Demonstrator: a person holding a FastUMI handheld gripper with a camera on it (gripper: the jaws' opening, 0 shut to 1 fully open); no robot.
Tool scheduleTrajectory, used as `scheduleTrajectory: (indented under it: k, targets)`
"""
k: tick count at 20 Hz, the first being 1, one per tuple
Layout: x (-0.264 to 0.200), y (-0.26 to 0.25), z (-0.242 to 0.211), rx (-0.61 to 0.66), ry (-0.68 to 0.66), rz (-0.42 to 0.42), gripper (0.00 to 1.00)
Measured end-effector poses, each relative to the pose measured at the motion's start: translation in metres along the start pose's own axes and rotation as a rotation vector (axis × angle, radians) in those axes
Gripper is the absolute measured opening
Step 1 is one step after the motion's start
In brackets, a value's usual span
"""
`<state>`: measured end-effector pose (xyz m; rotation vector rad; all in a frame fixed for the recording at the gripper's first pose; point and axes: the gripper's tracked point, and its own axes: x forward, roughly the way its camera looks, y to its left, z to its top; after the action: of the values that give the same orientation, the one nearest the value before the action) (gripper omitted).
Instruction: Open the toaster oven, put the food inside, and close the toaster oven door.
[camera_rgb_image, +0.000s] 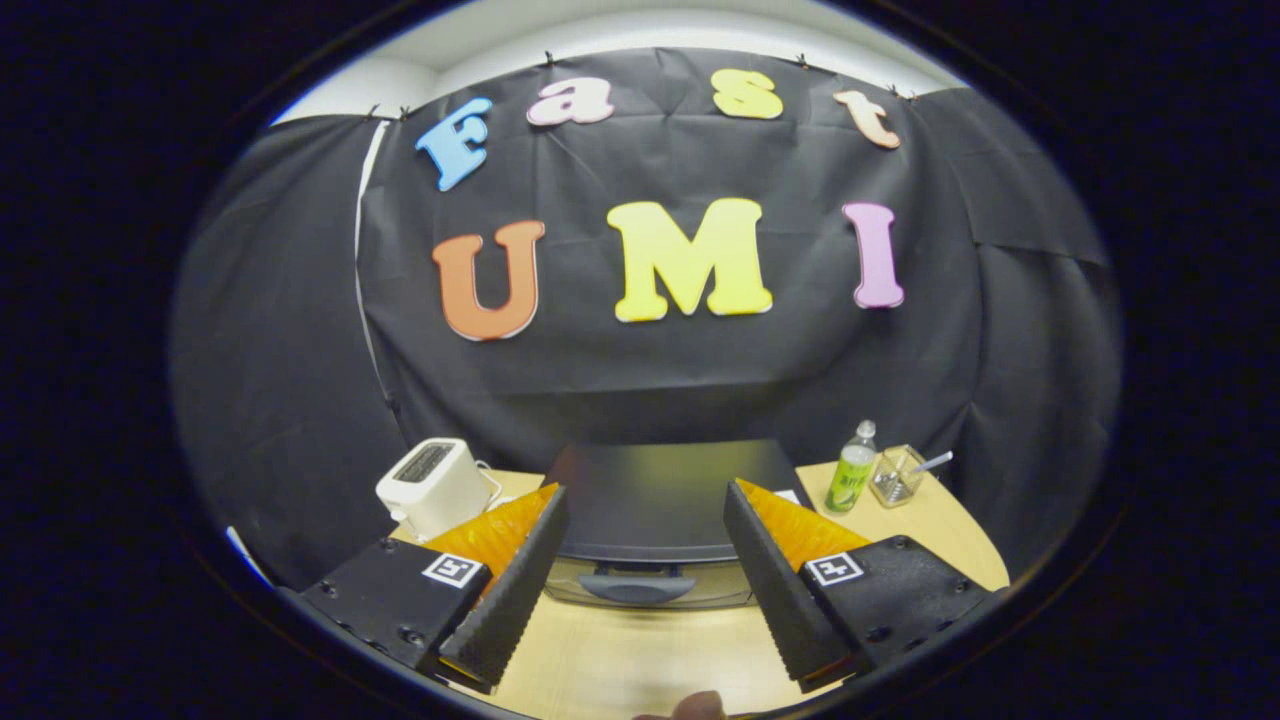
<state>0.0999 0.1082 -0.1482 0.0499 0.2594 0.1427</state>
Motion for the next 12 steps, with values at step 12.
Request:
scheduleTrajectory:
  k: [12]
  targets:
    - [-0.151,0.007,0.067,0.002,-0.161,0.0,1.0]
